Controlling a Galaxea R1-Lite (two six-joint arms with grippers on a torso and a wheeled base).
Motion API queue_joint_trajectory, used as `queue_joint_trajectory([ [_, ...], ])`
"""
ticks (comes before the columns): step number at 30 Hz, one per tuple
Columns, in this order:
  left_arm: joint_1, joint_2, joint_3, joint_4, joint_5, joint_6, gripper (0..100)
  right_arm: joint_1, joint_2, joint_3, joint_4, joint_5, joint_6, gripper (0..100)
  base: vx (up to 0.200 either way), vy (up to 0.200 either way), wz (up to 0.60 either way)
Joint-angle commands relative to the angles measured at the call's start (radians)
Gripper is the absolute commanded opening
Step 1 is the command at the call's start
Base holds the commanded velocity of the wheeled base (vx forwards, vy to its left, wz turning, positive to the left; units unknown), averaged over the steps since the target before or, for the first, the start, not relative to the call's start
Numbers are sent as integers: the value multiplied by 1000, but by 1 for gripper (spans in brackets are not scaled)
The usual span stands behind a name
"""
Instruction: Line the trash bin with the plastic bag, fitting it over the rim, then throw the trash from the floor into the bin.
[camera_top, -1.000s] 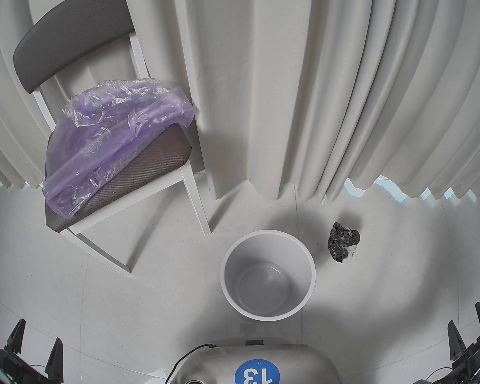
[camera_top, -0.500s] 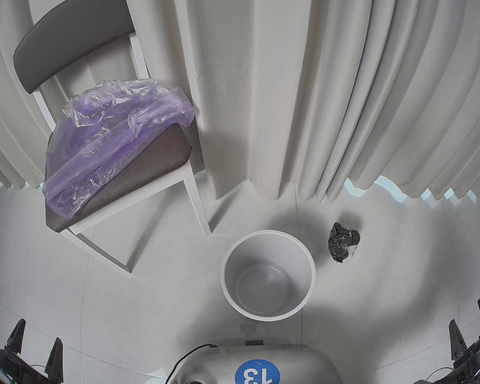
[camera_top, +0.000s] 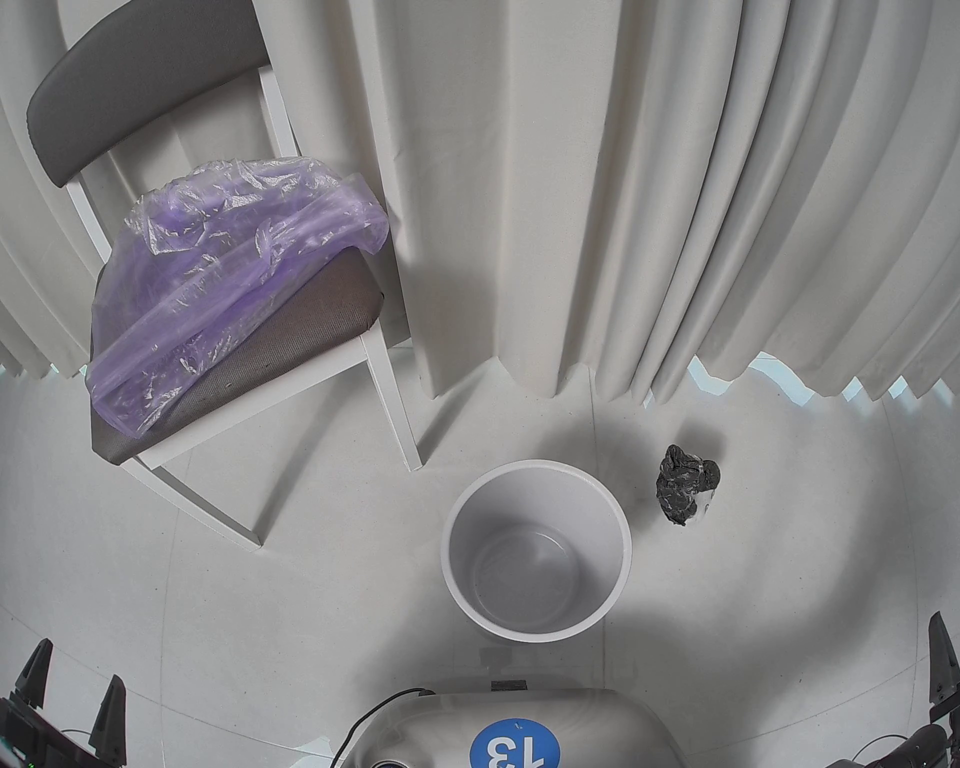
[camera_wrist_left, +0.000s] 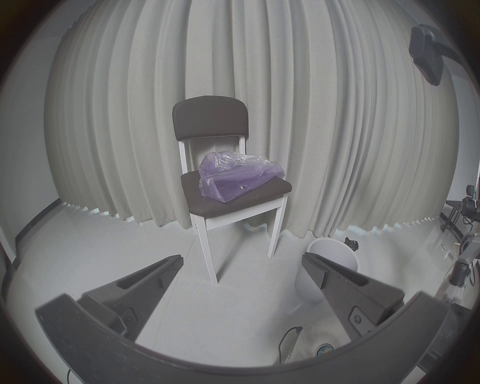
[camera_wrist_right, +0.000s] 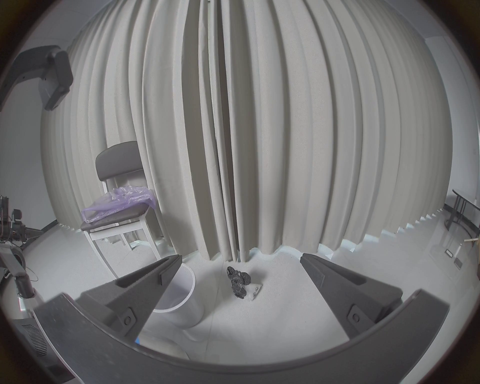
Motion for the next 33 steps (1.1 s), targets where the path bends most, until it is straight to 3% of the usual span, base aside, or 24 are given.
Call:
queue_joint_trajectory([
  [1,0,-18,18,1,-1,6,100,0,-15,-10,1,-1,1,100,0,0,0],
  [3,0,-18,18,-2,-1,13,100,0,-15,-4,2,-6,-2,100,0,0,0],
  [5,2,-18,18,-7,-13,91,100,0,-16,-12,4,11,-51,100,0,0,0],
  [9,0,-18,18,-4,-13,52,100,0,-15,-35,5,68,-115,100,0,0,0],
  [11,0,-18,18,-5,8,-17,100,0,-10,-49,7,70,-114,100,0,0,0],
  [15,0,-18,18,-5,11,-11,100,2,-13,-67,27,62,-106,100,0,0,0],
  [21,2,-18,18,-13,-42,108,100,0,-10,-124,108,67,-94,100,0,0,0],
  [24,0,-18,18,-16,-44,82,100,0,-4,-142,110,74,-94,100,0,0,0],
  [28,-3,-12,-117,-131,-78,-203,100,0,18,-168,110,73,-91,100,0,0,0],
  [33,-8,5,-228,-1,-116,-126,100,0,65,-193,105,74,-91,100,0,0,0],
])
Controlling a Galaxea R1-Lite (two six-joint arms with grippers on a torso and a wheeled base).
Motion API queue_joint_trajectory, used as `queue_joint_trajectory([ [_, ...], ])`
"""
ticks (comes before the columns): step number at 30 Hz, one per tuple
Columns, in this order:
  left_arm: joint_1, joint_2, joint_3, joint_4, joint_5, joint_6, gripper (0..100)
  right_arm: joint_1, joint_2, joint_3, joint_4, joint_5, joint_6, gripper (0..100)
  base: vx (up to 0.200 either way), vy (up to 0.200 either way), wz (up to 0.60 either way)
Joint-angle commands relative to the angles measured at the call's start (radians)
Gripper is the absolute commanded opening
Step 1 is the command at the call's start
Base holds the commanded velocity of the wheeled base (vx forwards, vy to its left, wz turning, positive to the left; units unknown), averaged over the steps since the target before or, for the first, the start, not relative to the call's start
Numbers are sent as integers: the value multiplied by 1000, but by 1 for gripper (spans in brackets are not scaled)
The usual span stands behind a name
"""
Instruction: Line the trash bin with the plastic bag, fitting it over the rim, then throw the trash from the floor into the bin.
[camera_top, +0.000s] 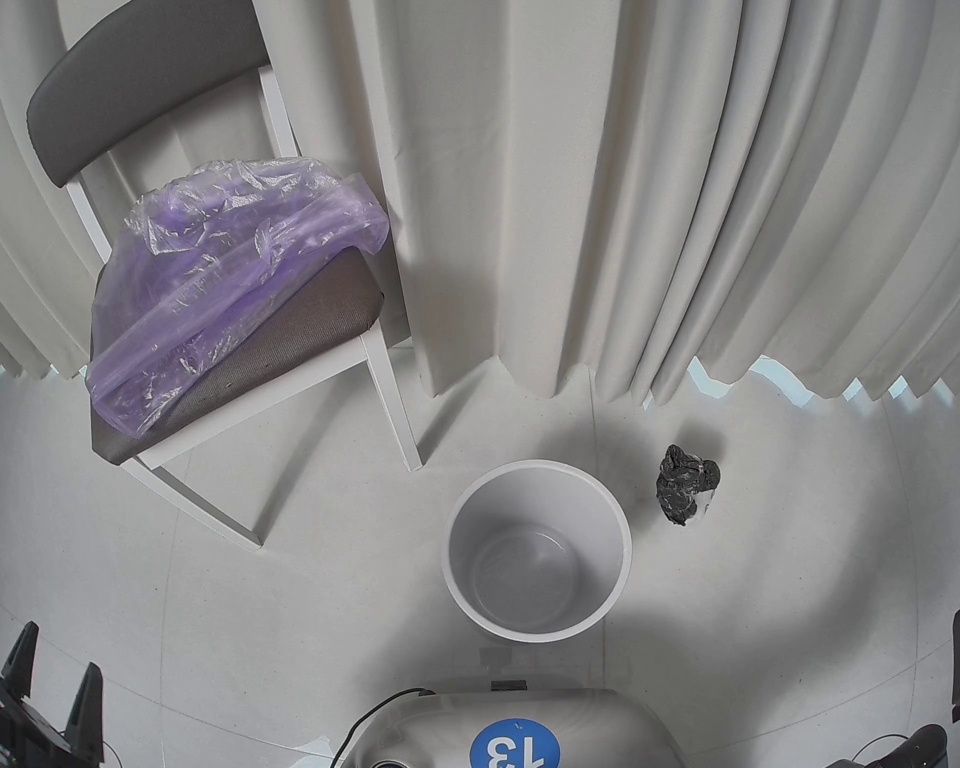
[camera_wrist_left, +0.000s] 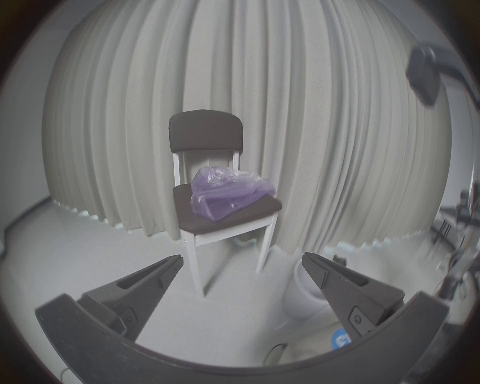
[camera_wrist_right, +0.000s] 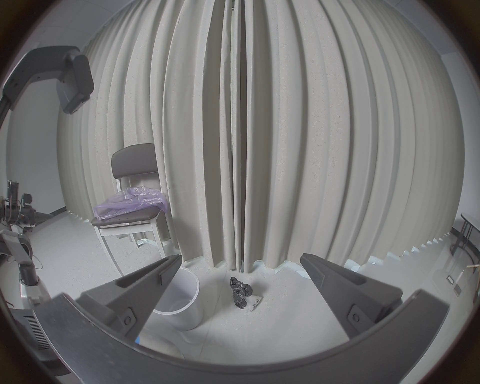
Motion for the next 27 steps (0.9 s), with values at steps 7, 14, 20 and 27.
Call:
queue_joint_trajectory([
  [7,-13,120,-330,221,3,108,100,0,209,-141,-13,-8,11,100,0,0,0],
  [14,-13,270,-412,224,145,241,100,-2,368,-225,-79,-11,31,100,0,0,0],
  [20,-7,418,-507,256,221,305,100,-2,583,-358,-148,-66,37,100,0,0,0],
  [27,-4,566,-591,337,254,345,100,15,764,-415,-261,-117,83,100,0,0,0],
])
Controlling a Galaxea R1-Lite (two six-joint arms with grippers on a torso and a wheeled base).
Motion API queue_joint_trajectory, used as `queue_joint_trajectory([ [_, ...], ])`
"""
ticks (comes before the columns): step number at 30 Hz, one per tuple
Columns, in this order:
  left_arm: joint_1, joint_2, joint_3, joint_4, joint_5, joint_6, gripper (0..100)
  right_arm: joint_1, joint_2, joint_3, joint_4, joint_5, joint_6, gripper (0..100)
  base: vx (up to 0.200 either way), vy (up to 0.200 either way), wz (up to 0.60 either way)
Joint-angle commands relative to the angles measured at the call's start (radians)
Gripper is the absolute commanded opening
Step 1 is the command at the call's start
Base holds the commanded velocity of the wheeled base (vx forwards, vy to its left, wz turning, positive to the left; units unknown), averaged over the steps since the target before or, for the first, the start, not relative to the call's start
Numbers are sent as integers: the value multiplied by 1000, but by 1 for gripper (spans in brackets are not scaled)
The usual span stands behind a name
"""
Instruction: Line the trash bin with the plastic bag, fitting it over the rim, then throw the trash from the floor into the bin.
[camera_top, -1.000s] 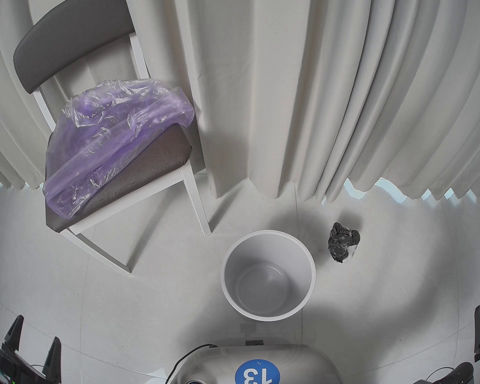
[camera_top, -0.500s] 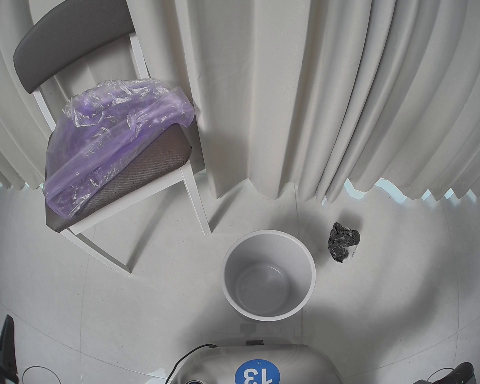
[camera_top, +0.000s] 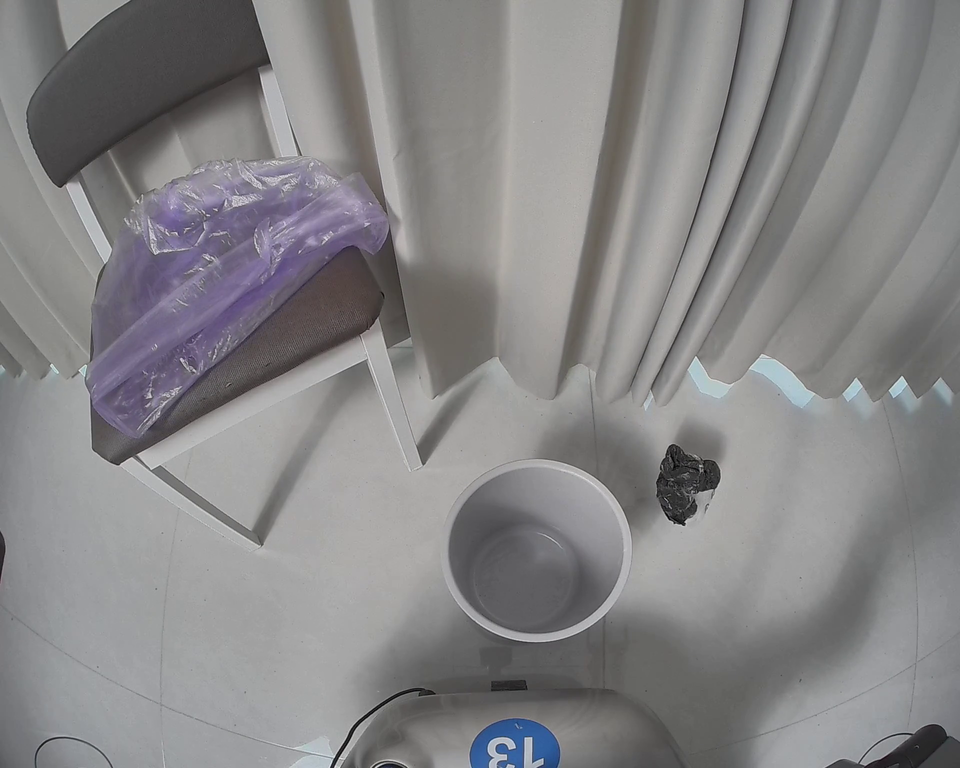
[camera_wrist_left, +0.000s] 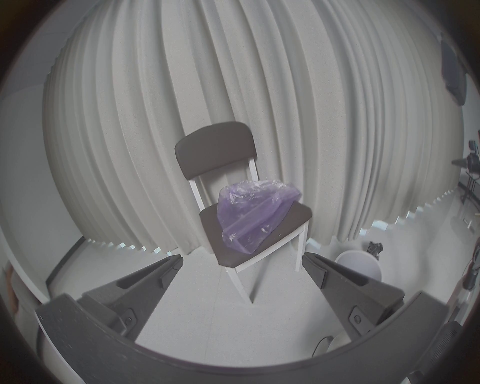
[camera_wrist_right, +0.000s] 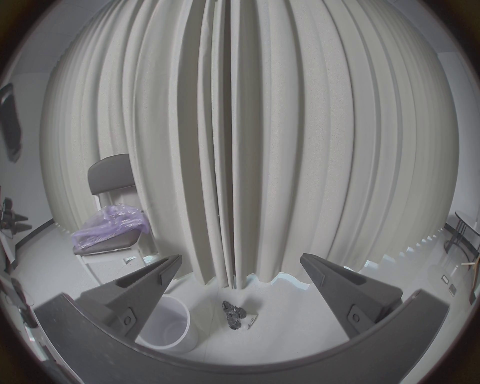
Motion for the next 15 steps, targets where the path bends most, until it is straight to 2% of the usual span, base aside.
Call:
queue_joint_trajectory([
  [1,3,185,-85,52,28,32,100,21,221,-69,-99,-36,43,100,0,0,0],
  [2,3,185,-85,52,28,32,100,21,221,-69,-99,-36,43,100,0,0,0],
  [4,5,266,-103,55,31,37,100,70,299,-91,-169,-59,67,100,0,0,0],
  [8,22,363,-116,48,29,37,100,158,408,-103,-248,-162,96,100,0,0,0],
  [9,22,363,-116,48,29,37,100,158,408,-103,-248,-162,96,100,0,0,0],
  [10,37,401,-117,47,29,37,100,205,437,-80,-297,-197,125,100,0,0,0],
  [13,57,444,-126,45,29,46,100,247,456,-40,-330,-200,159,100,0,0,0],
  [15,92,510,-145,41,28,86,100,273,499,-35,-349,-197,176,100,0,0,0],
])
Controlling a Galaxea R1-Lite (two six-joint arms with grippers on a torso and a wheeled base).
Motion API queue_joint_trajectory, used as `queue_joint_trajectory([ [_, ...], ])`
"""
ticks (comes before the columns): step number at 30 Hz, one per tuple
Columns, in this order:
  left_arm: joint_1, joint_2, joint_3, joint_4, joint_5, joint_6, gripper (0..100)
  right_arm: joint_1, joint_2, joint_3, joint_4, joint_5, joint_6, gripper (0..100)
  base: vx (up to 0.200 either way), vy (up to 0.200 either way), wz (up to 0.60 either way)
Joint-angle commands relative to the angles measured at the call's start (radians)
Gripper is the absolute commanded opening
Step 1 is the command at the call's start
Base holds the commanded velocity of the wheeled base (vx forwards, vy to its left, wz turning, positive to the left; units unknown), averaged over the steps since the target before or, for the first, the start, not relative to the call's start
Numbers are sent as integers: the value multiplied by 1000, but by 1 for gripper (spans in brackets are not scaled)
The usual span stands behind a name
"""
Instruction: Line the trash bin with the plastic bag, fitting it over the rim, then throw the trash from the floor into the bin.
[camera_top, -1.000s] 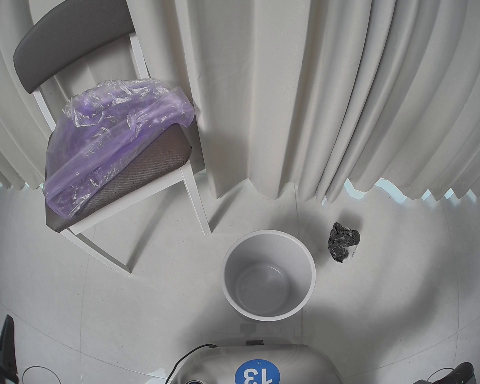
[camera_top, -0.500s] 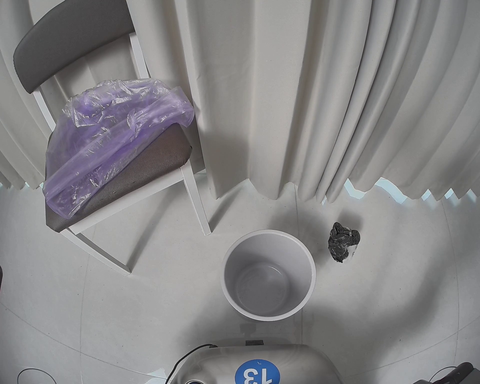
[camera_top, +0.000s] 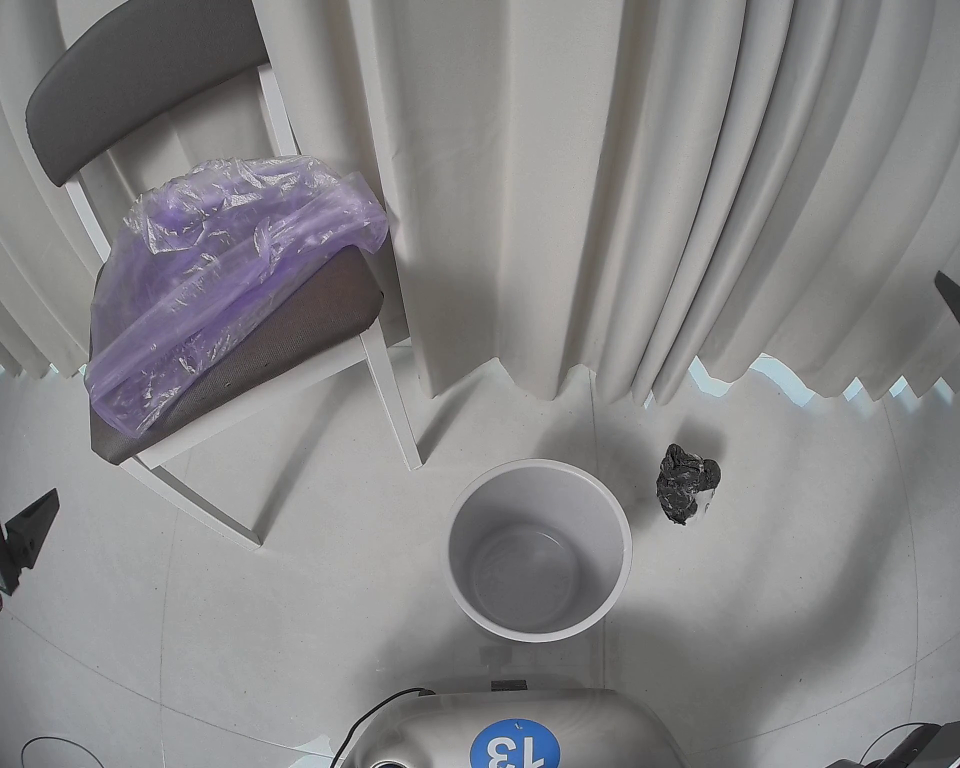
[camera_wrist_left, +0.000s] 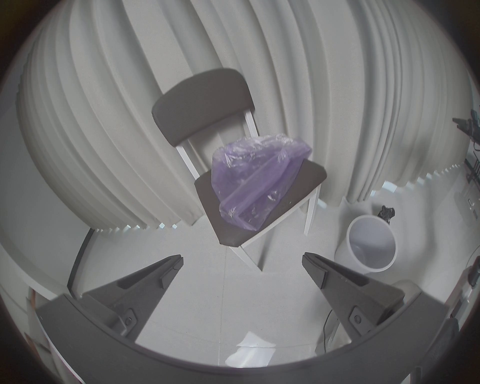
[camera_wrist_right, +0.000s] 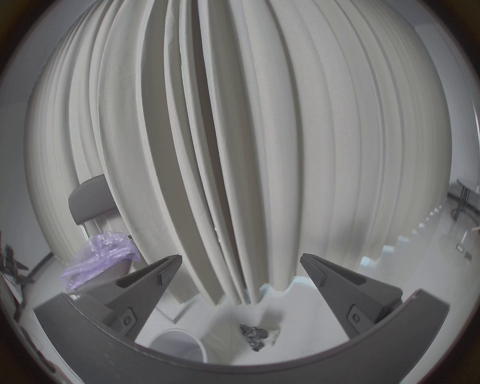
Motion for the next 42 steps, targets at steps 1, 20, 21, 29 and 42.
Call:
queue_joint_trajectory([
  [1,74,183,-39,-8,-1,60,100,77,131,29,-46,-15,32,100,0,0,0],
  [20,114,467,-68,-277,1,180,100,78,134,4,-56,25,34,100,0,0,0],
  [21,114,473,-68,-289,1,180,100,78,134,1,-56,25,34,100,0,0,0],
  [29,91,507,-71,-384,3,180,100,75,136,-13,-56,30,34,100,0,0,0],
  [42,85,531,-129,-390,62,210,100,77,137,-13,-55,28,54,100,0,0,0],
])
